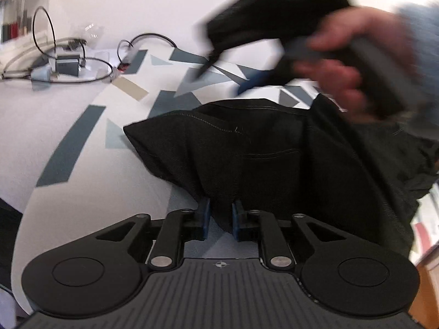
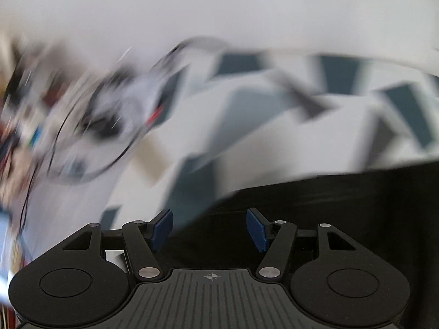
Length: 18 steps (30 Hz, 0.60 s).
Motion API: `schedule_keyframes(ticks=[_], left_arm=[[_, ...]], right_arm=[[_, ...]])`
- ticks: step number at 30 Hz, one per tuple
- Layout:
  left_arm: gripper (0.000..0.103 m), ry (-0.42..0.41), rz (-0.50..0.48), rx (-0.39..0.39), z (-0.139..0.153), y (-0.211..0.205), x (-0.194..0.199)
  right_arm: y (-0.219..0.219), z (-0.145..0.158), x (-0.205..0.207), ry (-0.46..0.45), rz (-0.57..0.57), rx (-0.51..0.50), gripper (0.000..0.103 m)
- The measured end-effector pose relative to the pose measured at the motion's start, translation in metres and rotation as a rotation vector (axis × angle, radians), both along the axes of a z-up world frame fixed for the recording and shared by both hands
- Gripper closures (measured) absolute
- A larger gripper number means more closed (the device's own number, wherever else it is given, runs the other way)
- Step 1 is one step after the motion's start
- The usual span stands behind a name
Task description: Fold clothes
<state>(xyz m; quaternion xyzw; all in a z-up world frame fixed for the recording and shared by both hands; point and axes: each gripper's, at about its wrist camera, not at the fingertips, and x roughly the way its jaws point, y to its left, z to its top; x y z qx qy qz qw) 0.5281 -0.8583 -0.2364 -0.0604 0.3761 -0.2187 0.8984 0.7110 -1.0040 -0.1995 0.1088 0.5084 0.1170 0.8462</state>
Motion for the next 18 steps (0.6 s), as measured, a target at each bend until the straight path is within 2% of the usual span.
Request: schedule_keyframes(ticks=[3,7,9,13,15,18], left_arm=[[0.088,0.024,-0.015,-0.052,-0.003,0.009,0.000],[0.089,0.048,-0.021,-0.089,-0.004,0.014,0.001],[0.090,0.053,-0.034,-0.096,-0.003,0.016,0.001],[0.090,0.083,-0.023,-0.091,-0.001,0.022,0.001],[0.090,0.102,-0.010,-0.083,0.000,0.023,0.001],[0.091,0.098,0.009,-0.053,0.006,0.018,0.003]], right_arm=[[0.057,-0.009,0.024,0.041,0.139,-0.070,0.042],[0.092,-0.024,0.036,0.160,0.309,-0.154,0.040],[0.099,-0.030,0.039,0.249,0.384,-0.153,0.049],[0.107,-0.035,0.042,0.396,0.492,-0.116,0.062],[0.108,-0.032,0.044,0.412,0.528,-0.091,0.075],[0.095,-0.014,0.049,0.374,0.509,0.017,0.083]])
